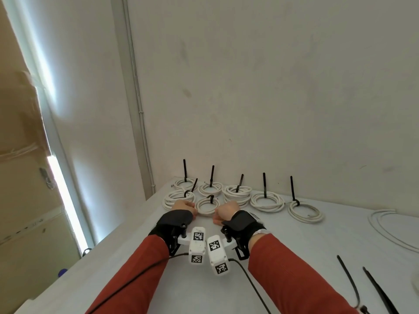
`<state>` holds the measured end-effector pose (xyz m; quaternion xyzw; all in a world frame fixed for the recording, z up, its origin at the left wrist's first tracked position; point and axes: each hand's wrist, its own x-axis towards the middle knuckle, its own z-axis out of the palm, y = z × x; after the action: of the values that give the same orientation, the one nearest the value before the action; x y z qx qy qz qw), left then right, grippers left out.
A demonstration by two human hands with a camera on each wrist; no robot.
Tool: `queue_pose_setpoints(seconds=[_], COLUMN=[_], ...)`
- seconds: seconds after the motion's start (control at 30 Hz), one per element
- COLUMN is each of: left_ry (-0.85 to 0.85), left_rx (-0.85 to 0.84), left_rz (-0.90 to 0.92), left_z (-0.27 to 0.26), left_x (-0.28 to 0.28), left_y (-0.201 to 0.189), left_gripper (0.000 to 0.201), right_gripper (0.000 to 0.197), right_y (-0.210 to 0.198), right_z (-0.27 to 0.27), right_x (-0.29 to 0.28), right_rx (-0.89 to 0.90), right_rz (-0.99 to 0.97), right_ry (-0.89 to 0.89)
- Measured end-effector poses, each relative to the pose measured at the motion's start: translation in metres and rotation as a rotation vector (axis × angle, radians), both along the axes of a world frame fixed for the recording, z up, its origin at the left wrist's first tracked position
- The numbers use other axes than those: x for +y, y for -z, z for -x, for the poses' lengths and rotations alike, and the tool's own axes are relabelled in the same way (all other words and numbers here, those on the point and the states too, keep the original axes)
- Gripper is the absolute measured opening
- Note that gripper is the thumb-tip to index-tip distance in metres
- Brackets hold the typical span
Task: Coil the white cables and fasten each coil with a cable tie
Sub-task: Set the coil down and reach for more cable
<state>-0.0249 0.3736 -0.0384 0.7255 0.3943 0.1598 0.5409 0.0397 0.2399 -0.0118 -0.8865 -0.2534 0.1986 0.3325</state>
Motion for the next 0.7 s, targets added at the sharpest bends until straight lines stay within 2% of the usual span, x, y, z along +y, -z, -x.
queue_pose_setpoints(seconds=[0.07, 0.13, 0.2, 0.23, 0.27, 0.33, 0.4, 0.47, 0.6, 0.7], left_ry=[0.023, 0.08, 0.141, 0.169, 0.194, 0.215, 0.209, 0.259, 0.475, 0.611], left_rx=[0.041, 0.122, 0.201, 0.221, 0.229, 0.22, 0.163, 0.052, -0.149, -0.3], left_rz=[-0.097, -0.213, -0.346, -0.424, -0.522, -0.754, -0.966, -1.082, -1.173, -1.179], left_z=[0.0, 0.005, 0.008, 0.008, 0.007, 0.008, 0.006, 0.002, -0.01, -0.021], left_x=[-0.001, -0.01, -0.017, -0.02, -0.024, -0.041, -0.064, -0.094, -0.165, -0.222], left_y=[0.0, -0.008, -0.013, -0.014, -0.014, -0.02, -0.025, -0.031, -0.042, -0.052], left_gripper=[0.028, 0.01, 0.005, 0.016, 0.028, 0.032, 0.023, 0.014, 0.01, 0.009], right_gripper=[0.035, 0.035, 0.039, 0.048, 0.057, 0.069, 0.072, 0.07, 0.062, 0.059], right_y=[-0.003, -0.001, -0.003, -0.005, -0.006, -0.011, -0.014, -0.02, -0.029, -0.032], right_z=[0.002, 0.0, 0.006, 0.01, 0.011, 0.013, 0.016, 0.019, 0.02, 0.015], right_x=[-0.007, -0.012, -0.02, -0.025, -0.035, -0.063, -0.1, -0.146, -0.245, -0.319], right_rx=[0.014, 0.039, 0.181, 0.239, 0.217, 0.185, 0.167, 0.065, -0.08, -0.163], right_rz=[0.012, -0.005, -0.173, -0.227, -0.235, -0.237, -0.266, -0.233, -0.139, 0.003], right_ry=[-0.009, -0.029, -0.022, -0.012, -0.014, 0.02, 0.049, 0.085, 0.241, 0.413])
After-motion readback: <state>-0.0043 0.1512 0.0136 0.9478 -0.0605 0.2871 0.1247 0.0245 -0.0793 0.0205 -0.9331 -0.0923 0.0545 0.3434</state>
